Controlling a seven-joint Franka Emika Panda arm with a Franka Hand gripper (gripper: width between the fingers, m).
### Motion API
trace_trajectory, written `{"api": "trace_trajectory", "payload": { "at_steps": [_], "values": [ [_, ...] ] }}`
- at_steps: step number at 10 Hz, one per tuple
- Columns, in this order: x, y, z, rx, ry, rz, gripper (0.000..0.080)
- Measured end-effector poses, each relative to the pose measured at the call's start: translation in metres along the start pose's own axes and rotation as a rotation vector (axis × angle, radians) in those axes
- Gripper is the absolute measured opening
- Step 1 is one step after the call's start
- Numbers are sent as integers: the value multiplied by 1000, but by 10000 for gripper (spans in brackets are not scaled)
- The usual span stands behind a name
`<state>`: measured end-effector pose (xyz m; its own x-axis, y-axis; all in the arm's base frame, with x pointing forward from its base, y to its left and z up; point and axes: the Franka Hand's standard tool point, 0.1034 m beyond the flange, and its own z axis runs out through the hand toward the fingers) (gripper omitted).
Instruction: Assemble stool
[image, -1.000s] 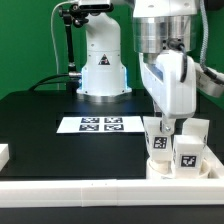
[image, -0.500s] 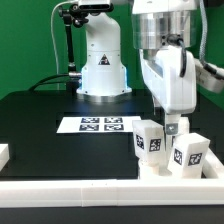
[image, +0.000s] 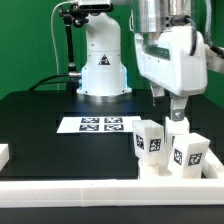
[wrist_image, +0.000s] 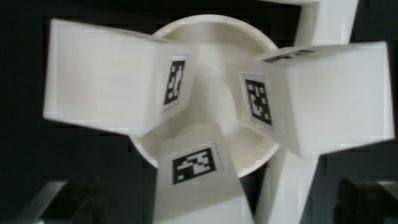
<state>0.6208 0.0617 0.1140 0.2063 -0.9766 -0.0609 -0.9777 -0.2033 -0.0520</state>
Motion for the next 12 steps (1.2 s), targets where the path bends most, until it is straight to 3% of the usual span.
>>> {"api": "trace_trajectory", "payload": {
  "at_steps": [4, 9, 10, 12],
  "values": [
    [1, -4, -1, -10, 11, -474, 649],
    [2, -4, -1, -12, 9, -831, 649],
    [2, -4, -1, -20, 16, -926, 649],
    [4, -4, -3, -66, 58, -1203, 649]
  ]
}}
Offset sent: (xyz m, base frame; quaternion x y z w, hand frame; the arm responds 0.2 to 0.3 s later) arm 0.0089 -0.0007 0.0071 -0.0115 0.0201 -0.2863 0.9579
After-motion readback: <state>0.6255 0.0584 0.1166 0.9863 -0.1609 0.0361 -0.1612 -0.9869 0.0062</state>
